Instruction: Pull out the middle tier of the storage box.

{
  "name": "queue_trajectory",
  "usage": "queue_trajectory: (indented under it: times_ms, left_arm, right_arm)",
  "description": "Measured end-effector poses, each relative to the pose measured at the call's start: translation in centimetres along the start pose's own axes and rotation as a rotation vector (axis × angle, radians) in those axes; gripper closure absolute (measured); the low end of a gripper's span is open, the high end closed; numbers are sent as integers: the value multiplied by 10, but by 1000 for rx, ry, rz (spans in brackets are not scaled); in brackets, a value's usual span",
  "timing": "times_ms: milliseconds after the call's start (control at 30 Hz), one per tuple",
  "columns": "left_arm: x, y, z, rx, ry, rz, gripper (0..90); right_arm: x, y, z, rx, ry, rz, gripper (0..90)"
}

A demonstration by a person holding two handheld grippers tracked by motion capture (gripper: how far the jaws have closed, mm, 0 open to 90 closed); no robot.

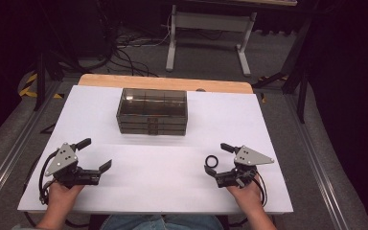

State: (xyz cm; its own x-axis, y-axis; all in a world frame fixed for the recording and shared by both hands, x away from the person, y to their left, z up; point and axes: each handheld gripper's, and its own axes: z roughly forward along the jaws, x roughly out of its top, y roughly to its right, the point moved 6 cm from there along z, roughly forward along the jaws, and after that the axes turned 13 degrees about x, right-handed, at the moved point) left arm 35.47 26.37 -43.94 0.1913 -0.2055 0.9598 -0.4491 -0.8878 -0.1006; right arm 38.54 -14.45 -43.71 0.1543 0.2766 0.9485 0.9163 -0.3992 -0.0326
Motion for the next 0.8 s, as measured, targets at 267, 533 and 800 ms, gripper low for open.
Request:
queue_trajectory:
  times_ms: [267,533,800]
  left_arm:
    - [-2,4,4,0,-13,23,1]
    - [-2,3,5,-4,-14,19,1]
    - [-2,4,5,-7,-17,12,1]
  right_arm:
    - [13,-4,16,28,-30,-14,41]
    - [27,-6,37,53,-41,-35,46]
    - [36,-9,55,93,-41,-34,45]
